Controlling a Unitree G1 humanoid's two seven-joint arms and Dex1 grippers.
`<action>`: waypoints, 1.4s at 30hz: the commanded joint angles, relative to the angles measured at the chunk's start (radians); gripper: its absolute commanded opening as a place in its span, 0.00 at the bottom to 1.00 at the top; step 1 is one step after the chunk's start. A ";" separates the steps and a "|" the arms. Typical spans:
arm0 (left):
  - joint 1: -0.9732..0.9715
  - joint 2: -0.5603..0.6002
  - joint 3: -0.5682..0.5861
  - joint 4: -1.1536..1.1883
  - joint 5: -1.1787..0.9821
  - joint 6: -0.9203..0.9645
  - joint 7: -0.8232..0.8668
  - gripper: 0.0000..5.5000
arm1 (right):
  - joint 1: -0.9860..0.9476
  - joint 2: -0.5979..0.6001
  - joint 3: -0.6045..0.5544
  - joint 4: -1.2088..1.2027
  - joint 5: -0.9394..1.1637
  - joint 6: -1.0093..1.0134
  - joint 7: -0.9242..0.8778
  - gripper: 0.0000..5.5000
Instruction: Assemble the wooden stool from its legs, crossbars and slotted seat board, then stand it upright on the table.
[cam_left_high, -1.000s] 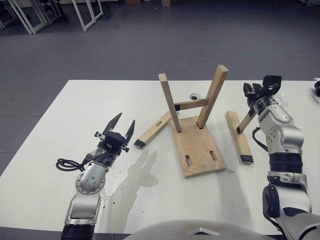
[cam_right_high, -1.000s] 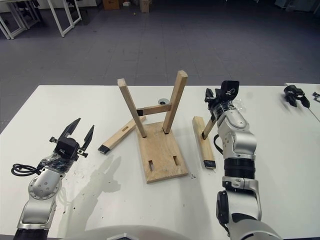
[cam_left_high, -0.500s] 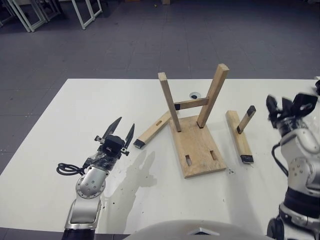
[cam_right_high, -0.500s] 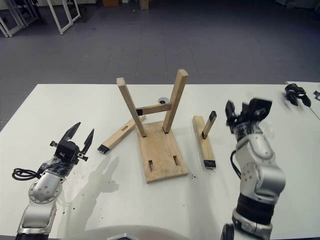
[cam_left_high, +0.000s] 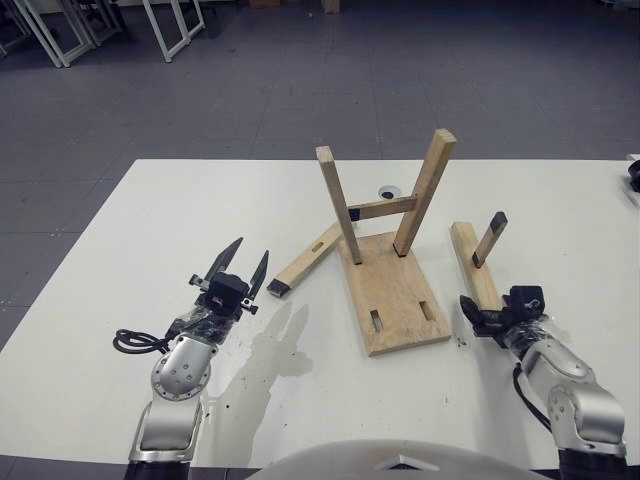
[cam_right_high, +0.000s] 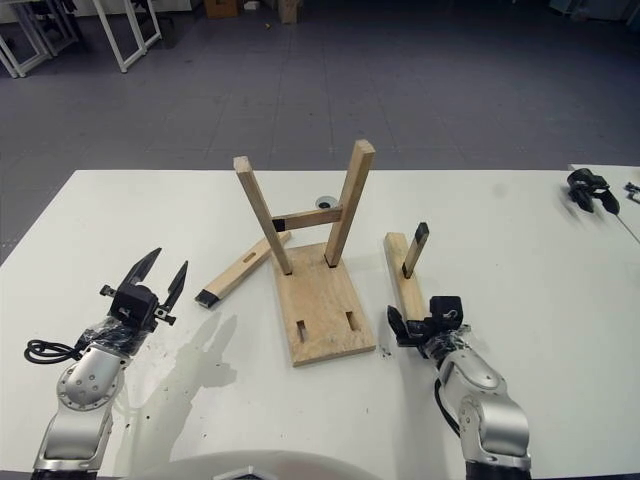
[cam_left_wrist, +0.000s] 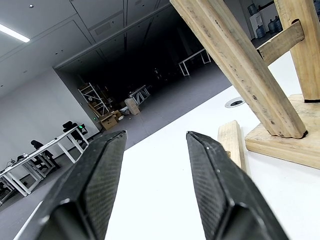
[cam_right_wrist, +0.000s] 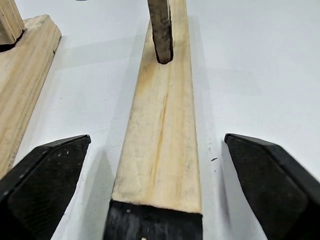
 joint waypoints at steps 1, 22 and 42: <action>-0.010 -0.001 -0.002 0.008 0.001 0.015 -0.001 0.40 | -0.046 0.004 0.033 0.075 -0.076 -0.023 -0.046 0.77; -0.070 0.002 0.003 0.031 -0.016 0.020 -0.008 0.40 | -0.211 0.041 -0.012 0.063 -0.060 0.005 -0.078 0.13; -0.034 -0.011 0.001 0.023 -0.015 0.020 0.001 0.40 | -0.119 0.015 0.026 0.003 -0.101 0.156 -0.083 0.56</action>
